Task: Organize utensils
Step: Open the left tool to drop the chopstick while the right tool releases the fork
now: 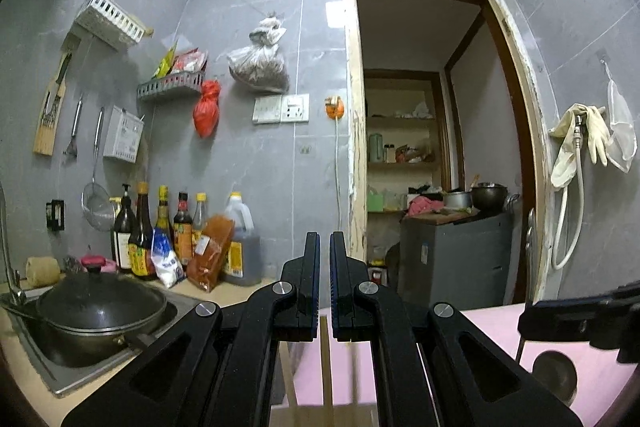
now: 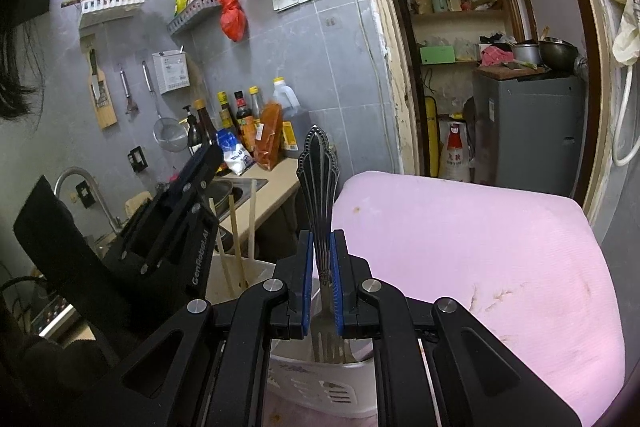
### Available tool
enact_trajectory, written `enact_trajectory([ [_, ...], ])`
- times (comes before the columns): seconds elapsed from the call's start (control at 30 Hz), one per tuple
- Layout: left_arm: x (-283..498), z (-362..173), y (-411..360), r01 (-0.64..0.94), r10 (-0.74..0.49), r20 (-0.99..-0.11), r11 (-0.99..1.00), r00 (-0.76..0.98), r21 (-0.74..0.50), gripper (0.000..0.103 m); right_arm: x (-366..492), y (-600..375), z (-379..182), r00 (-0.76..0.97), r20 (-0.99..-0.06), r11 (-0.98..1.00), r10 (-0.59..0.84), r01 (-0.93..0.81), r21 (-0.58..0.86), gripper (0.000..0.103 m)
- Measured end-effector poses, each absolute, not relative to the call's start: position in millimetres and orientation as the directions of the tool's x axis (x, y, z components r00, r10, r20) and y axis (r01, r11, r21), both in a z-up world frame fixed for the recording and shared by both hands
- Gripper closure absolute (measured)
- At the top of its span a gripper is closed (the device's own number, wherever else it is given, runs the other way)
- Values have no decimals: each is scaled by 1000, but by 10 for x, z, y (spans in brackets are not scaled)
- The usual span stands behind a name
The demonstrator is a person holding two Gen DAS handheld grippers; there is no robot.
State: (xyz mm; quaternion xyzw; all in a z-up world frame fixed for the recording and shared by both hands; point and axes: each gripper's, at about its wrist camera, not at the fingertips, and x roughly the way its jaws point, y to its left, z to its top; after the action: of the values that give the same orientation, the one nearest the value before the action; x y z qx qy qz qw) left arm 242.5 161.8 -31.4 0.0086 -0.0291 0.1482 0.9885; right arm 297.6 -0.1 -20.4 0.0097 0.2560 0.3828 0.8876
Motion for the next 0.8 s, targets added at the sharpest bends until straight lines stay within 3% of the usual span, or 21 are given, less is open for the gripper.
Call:
enact_trajectory([
  [0.13,2401,-337,1598,-290,289,40,957,956,7,100,2976,-13,-215,573,-452,707,684,-673,218,97],
  [0.53,2241,-96,1686,-234,217,-160,967,963,-100,100,2912,-139,-33,605,-417,725,678,-642,249,94],
  [0.6,2191,-30,1689,-223,197,-201,968,960,-114,95,2870,-194,32,624,-403,736,670,-631,247,78],
  [0.67,2129,24,1680,-212,179,-226,969,958,-129,79,2825,-274,86,641,-390,745,662,-619,248,75],
  [0.8,1964,148,1635,-191,144,-261,968,954,-165,66,2725,-475,163,680,-386,780,623,-579,237,70],
])
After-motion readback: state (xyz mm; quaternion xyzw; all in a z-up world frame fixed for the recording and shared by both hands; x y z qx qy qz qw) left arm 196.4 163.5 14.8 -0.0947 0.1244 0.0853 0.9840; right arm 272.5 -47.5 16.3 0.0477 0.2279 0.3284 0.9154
